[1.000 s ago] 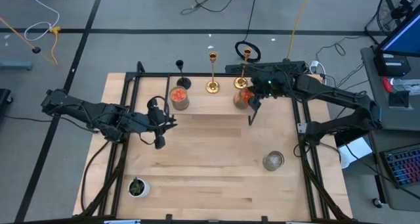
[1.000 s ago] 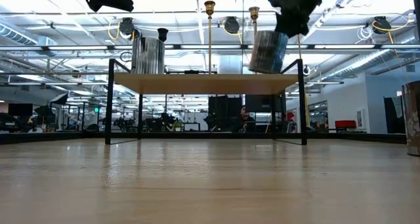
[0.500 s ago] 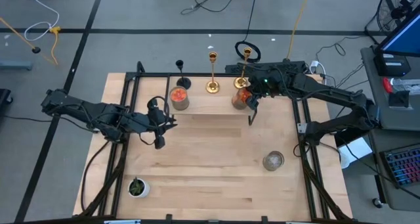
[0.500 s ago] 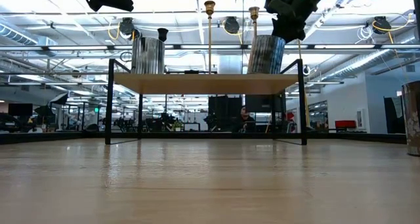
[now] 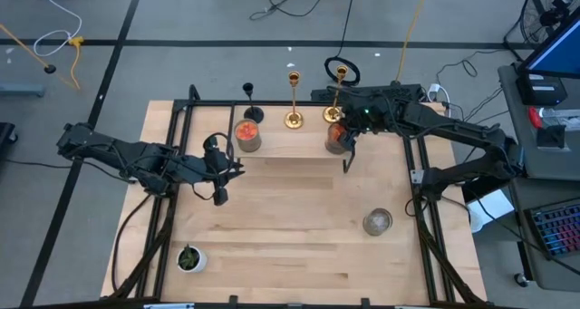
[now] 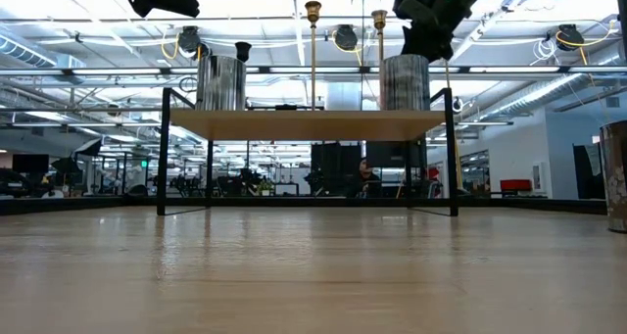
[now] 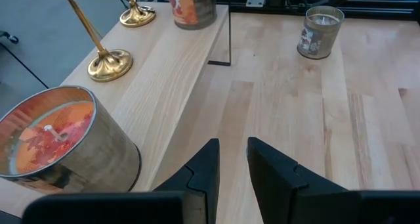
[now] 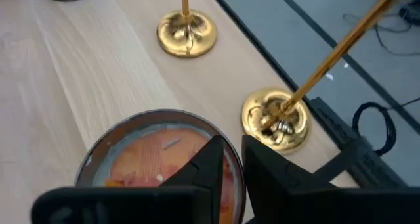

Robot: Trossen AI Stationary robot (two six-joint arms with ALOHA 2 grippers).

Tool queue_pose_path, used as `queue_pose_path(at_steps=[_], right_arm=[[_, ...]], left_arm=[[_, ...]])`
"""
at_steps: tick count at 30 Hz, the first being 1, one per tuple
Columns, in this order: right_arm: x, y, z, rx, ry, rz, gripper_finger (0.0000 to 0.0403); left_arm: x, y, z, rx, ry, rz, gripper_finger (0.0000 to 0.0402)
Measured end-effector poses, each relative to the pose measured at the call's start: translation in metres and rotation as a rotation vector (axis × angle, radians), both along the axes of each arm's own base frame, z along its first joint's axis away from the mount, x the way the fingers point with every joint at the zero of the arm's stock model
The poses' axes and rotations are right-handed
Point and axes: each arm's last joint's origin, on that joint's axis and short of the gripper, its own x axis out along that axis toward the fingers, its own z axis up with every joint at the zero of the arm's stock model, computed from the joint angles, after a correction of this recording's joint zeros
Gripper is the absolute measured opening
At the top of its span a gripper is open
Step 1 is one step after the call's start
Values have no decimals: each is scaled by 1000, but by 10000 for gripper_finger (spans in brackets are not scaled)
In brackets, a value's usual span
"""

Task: Pick & Place candle stick holders
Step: Put the orange scented candle on the shelf aligned with the gold candle holder, then put the brown scented candle on the shelf aligned with the gold candle holder

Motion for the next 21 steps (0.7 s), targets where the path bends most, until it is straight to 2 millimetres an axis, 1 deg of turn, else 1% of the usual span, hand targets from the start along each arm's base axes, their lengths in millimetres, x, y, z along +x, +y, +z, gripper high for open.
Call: queue_pose_path(at_steps=[7,13,17,21], right_arm=[[4,-2,5,-40,-63,12,57],[5,-1,6,-44,-70,18,65],[5,7,9,-93,-53,91,79],[1,23,20,-123,-100,155,99]], left_arm=[[0,0,0,0,0,0,85],[0,0,0,-3,0,1,85],[0,0,0,-4,0,2,85],[0,0,0,-15,0,9,85]])
